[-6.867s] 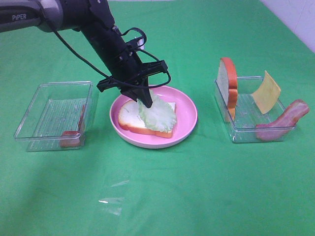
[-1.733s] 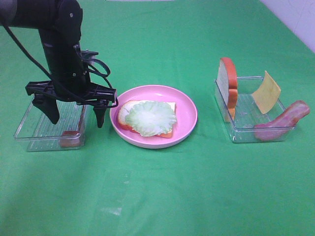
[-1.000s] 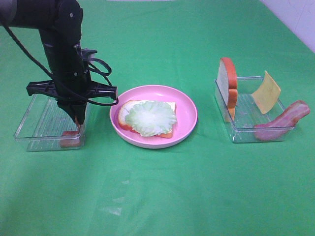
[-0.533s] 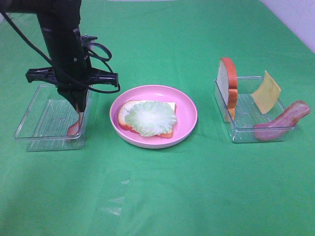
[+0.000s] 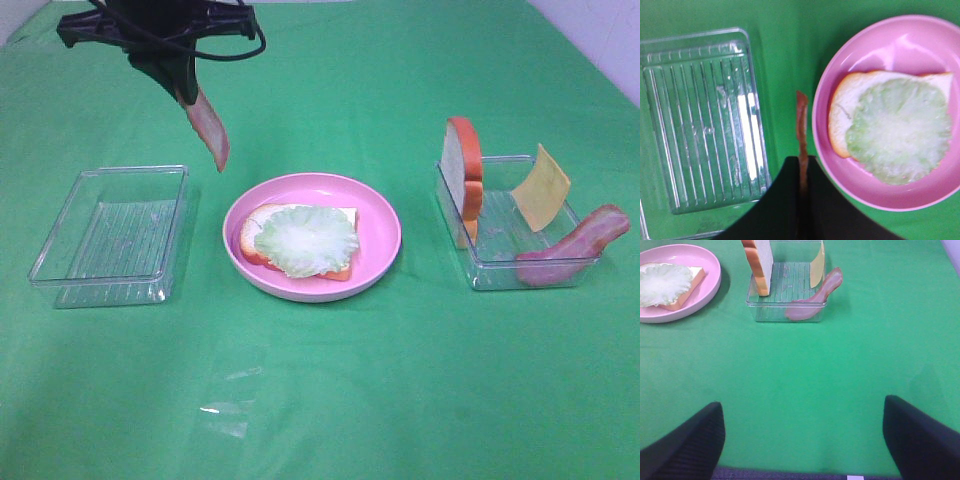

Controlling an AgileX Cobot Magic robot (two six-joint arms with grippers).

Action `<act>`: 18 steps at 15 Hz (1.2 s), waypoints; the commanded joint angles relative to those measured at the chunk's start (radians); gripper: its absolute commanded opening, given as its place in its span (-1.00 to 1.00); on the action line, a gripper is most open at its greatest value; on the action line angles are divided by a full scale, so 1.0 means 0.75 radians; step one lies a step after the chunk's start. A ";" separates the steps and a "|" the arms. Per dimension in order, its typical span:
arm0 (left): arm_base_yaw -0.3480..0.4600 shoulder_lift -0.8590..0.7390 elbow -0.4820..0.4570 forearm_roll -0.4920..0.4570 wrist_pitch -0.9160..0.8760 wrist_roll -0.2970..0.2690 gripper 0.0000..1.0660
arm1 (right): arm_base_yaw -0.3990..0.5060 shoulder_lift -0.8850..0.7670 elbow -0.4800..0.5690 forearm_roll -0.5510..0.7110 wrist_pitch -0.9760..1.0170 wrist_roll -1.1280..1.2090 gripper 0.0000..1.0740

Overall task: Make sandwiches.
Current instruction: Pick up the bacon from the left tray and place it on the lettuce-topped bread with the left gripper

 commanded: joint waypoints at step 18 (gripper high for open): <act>-0.111 0.373 -0.024 -0.932 -0.124 0.579 -1.00 | -0.008 -0.033 0.003 0.003 -0.013 0.005 0.58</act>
